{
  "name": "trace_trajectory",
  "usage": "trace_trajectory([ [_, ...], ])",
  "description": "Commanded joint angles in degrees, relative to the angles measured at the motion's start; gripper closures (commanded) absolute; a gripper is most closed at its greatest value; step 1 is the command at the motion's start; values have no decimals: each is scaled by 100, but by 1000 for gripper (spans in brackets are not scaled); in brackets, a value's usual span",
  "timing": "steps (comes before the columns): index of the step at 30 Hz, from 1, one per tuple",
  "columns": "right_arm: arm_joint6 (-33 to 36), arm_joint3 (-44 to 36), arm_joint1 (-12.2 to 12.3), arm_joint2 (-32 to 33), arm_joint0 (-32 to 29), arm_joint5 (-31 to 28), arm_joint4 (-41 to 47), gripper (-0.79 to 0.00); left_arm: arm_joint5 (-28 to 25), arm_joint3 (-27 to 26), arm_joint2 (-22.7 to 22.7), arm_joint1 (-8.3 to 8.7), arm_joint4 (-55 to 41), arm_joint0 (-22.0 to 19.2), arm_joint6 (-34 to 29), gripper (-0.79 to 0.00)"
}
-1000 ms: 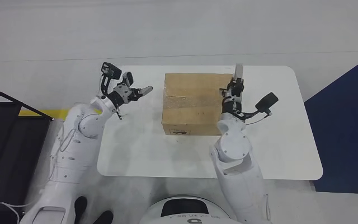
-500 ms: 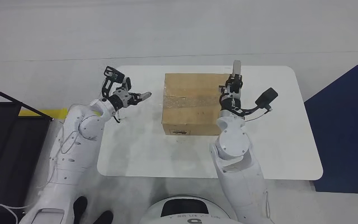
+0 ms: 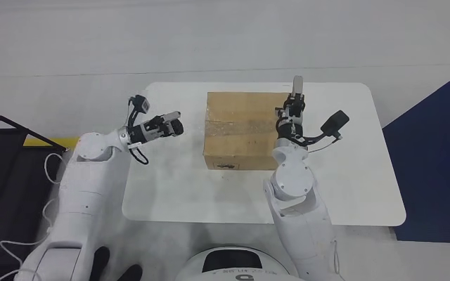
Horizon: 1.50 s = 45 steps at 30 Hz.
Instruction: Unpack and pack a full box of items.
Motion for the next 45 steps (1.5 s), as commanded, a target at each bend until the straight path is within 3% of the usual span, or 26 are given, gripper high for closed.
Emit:
trace_trajectory([
  [1, 0, 0, 0, 0, 0, 0, 0, -785, -30, 115, 170, -25, 133, -82, 15, -619],
  [9, 0, 0, 0, 0, 0, 0, 0, -785, -183, 301, 542, -86, 189, -321, -13, -483],
  [14, 0, 0, 0, 0, 0, 0, 0, -785, -212, 430, 641, -93, 256, -422, 56, -283],
  [16, 0, 0, 0, 0, 0, 0, 0, -785, -220, 447, 693, -97, 276, -466, 26, -148],
  [17, 0, 0, 0, 0, 0, 0, 0, -785, -235, 446, 724, -97, 324, -497, 8, -6],
  [24, 0, 0, 0, 0, 0, 0, 0, -785, -337, 317, 831, -95, 516, -706, 78, 0],
  [32, 0, 0, 0, 0, 0, 0, 0, -785, -566, -28, 646, 6, 1141, -922, 444, 0],
  [45, 0, 0, 0, 0, 0, 0, 0, -785, -251, -166, 573, 132, 1305, -715, 287, 0],
])
